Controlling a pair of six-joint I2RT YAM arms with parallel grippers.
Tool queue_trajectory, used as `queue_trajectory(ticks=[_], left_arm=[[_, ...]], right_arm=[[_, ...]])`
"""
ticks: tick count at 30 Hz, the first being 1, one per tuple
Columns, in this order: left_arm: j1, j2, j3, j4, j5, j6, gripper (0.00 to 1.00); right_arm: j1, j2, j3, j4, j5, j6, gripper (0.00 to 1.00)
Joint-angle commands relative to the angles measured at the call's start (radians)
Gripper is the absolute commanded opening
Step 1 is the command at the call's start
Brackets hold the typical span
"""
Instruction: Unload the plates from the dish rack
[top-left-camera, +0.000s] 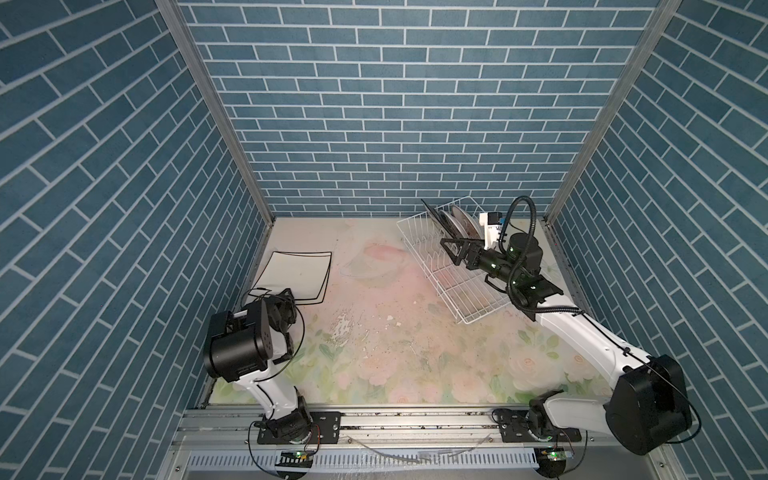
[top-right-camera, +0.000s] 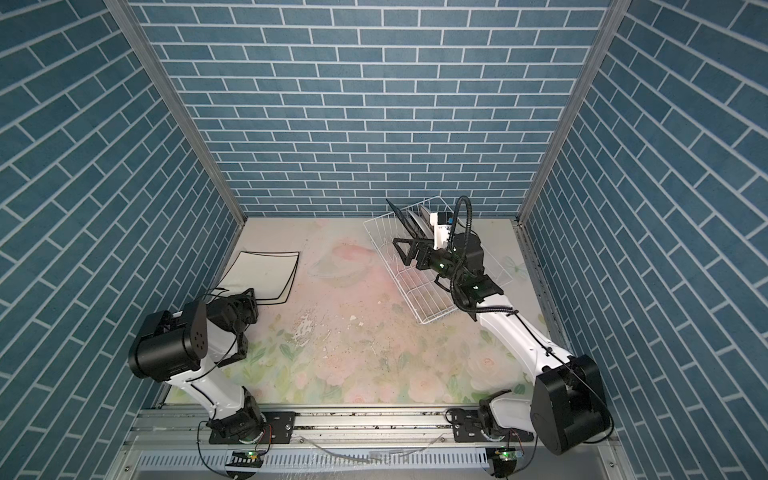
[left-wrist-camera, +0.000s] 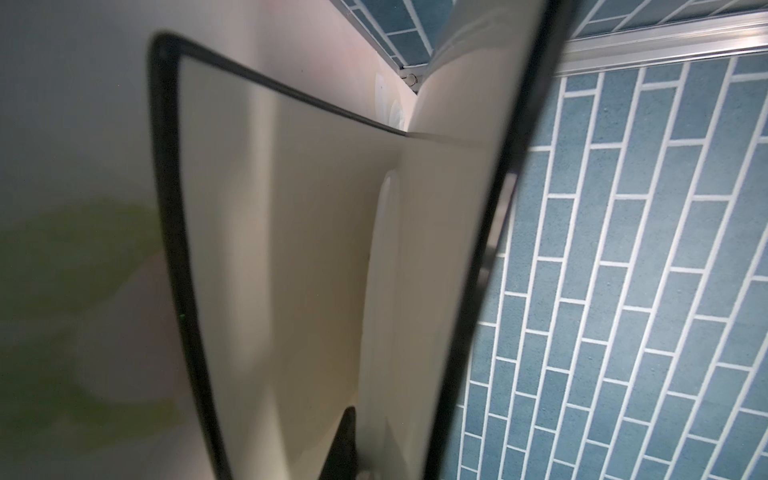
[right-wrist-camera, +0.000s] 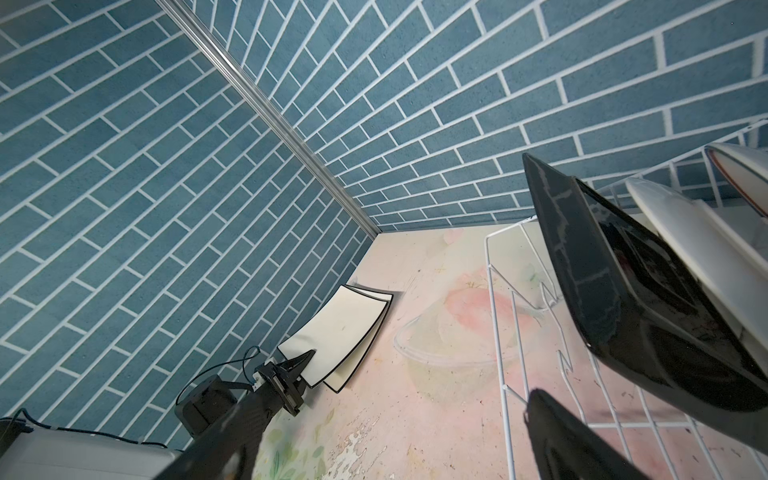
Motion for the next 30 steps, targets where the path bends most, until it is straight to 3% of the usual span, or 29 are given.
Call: queue_trajectory(ticks=[1, 7, 14, 22, 30], left_arm=[[0.006, -0.012, 0.046, 0.200, 0.006, -0.007, 0.05], [0.006, -0.019, 0.053, 0.192, 0.014, -0.009, 0.14], [0.007, -0.028, 0.057, 0.156, 0.024, -0.019, 0.37], [0.007, -0.063, 0.044, 0.102, 0.014, -0.015, 0.47], [0.005, -0.162, 0.044, -0.098, 0.000, 0.035, 0.57]], right_arm=[[-0.007, -0.026, 0.025, 0.010, -0.001, -0.023, 0.99], [-0.008, -0.038, 0.016, 0.009, 0.008, -0.026, 0.99], [-0.008, -0.055, 0.005, 0.001, 0.018, -0.030, 0.99], [-0.009, -0.082, 0.000, -0.025, 0.031, -0.045, 0.99], [-0.011, -0.094, -0.009, -0.030, 0.040, -0.046, 0.99]])
